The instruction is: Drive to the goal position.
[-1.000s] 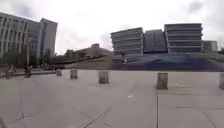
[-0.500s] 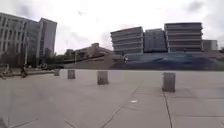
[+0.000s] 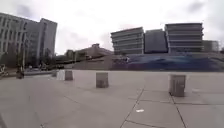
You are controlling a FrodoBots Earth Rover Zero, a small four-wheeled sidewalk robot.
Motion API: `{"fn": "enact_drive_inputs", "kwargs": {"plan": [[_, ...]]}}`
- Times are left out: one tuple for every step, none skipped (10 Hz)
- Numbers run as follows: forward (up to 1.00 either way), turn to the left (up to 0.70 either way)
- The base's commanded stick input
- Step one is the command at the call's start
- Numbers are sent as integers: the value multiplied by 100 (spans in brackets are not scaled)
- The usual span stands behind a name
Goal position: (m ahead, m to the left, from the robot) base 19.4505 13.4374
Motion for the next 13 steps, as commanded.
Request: {"fn": "enact_drive_inputs", "kwargs": {"plan": [[70,2],[70,2],[70,2],[70,2],[70,2],[70,2],[70,2],[70,2],[70,2],[70,2],[70,2],[70,-29],[70,-33]]}}
